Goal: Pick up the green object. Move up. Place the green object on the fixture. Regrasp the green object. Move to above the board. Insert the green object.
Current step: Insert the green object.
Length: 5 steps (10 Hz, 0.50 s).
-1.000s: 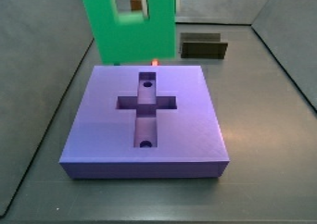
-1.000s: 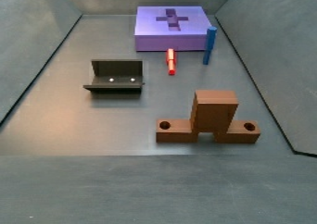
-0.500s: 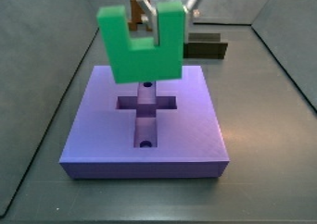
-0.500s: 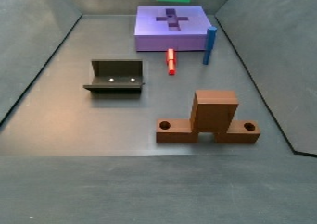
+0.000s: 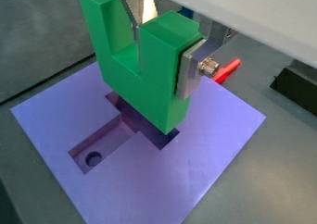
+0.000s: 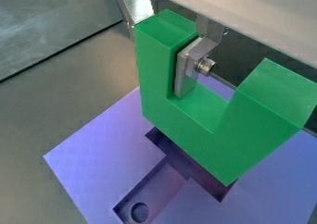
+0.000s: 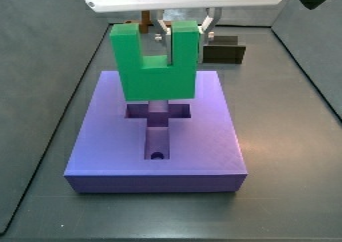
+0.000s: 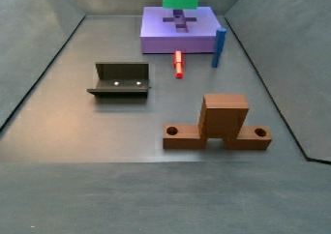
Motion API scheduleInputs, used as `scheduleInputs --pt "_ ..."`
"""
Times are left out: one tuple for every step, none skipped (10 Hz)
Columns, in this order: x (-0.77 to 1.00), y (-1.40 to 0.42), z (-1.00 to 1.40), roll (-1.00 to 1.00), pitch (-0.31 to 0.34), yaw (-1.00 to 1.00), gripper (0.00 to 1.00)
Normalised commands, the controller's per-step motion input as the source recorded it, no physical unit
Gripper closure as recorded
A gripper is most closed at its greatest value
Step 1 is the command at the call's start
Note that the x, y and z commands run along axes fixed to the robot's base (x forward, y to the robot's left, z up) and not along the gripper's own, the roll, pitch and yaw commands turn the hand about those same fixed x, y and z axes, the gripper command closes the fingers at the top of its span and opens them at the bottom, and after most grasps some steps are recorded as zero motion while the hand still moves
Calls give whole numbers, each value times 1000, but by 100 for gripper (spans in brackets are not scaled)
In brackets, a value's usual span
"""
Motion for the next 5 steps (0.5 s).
scheduleInputs --pt "0 -94 -291 11 -137 14 100" --pt "0 -43 -331 10 -166 0 100" --pt "0 -6 -329 36 -150 0 100" --pt "106 0 -297 56 -97 0 100" --pt "111 0 -203 53 -60 0 100"
